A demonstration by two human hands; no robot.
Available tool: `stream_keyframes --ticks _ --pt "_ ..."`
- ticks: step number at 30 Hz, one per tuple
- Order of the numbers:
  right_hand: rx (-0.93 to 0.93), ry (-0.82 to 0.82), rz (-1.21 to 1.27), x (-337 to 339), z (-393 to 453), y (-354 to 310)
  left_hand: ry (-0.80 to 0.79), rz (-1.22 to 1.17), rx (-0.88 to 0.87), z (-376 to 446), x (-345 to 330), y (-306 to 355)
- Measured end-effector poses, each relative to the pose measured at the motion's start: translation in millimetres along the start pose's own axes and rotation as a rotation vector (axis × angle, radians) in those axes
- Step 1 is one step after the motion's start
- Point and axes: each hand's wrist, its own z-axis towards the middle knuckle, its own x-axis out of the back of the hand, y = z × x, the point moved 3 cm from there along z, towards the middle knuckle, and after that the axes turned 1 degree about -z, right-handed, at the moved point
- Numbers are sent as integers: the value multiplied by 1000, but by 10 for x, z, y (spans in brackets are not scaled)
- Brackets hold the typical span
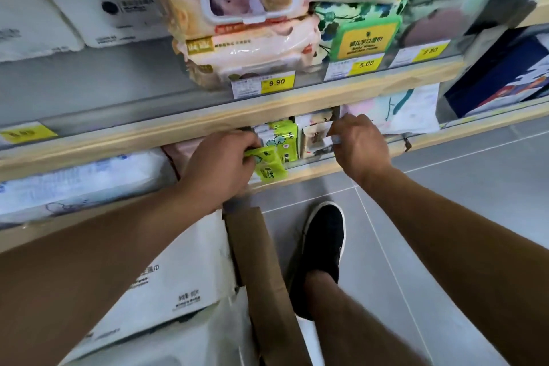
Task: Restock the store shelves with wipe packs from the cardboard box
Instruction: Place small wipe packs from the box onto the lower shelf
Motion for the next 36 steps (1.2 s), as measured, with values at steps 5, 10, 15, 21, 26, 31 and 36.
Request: stream_keyframes --ticks 5,10,15,21,26,31,36 --pt "57 -19 6 -285 97 -18 5 -34 17 152 -200 -105" --pt "38 -39 -41 -523 119 38 32 -33 69 125 -392 -94" --pt "6 151 -24 -479 -31 0 158 -42 133 151 -521 61" --pt "-17 154 41 -410 -266 53 251 -6 160 286 -751 193" --pt "-36 143 72 -404 -301 42 171 84 179 396 -1011 150" --pt "-34 103 76 -343 -336 -50 127 189 169 561 -1050 136" --pt "-47 40 65 -101 -398 -123 16 215 129 544 -947 156"
